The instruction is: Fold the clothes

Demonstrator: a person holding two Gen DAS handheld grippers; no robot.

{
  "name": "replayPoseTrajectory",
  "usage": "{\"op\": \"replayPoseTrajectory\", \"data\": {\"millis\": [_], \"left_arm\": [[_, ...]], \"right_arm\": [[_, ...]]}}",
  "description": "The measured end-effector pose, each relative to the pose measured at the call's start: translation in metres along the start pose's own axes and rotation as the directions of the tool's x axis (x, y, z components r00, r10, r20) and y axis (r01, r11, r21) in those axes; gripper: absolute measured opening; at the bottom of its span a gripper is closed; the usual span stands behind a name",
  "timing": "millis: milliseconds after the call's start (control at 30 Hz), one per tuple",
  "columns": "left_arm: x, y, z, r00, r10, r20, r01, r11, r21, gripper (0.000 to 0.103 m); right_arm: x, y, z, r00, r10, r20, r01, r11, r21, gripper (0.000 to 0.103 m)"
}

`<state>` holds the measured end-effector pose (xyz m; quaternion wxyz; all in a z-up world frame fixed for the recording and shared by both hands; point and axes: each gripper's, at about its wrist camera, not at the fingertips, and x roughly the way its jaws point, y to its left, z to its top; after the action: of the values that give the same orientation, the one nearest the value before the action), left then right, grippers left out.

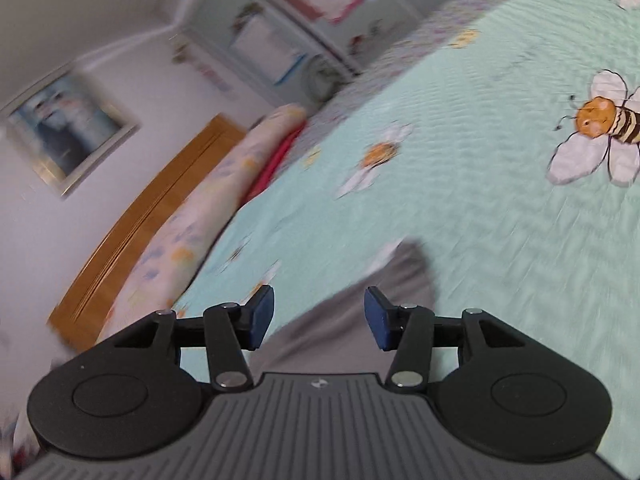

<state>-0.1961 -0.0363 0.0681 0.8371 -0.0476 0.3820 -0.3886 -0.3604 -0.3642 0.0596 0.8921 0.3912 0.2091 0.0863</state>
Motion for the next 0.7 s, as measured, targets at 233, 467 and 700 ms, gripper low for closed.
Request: {"op": "replayPoseTrajectory", "data": {"millis": [233,467,700], "left_arm": [[0.040,-0.009,-0.014,0.990,-0.028,-0.142,0.034,0.999,0.038,0.047],[0.041,-0.002,-0.026,0.994,-0.014,-0.112,0.020,0.998,0.056,0.043],[-0.005,-0.010,-0.024,0.994,-0.080,-0.078,0.082,0.996,0.026,0.050]], "right_arm": [[-0.032,0.027,-0.066,0.988,0.144,-0.061,-0.139,0.987,0.084,0.051],[-0.022,-0.009,-0.098,0.991,0.055,-0.125,-0.030,0.980,0.196,0.028],[-0.025,0.040,-0.085,0.979,0.174,-0.109,-0.163,0.981,0.101,0.034]]}}
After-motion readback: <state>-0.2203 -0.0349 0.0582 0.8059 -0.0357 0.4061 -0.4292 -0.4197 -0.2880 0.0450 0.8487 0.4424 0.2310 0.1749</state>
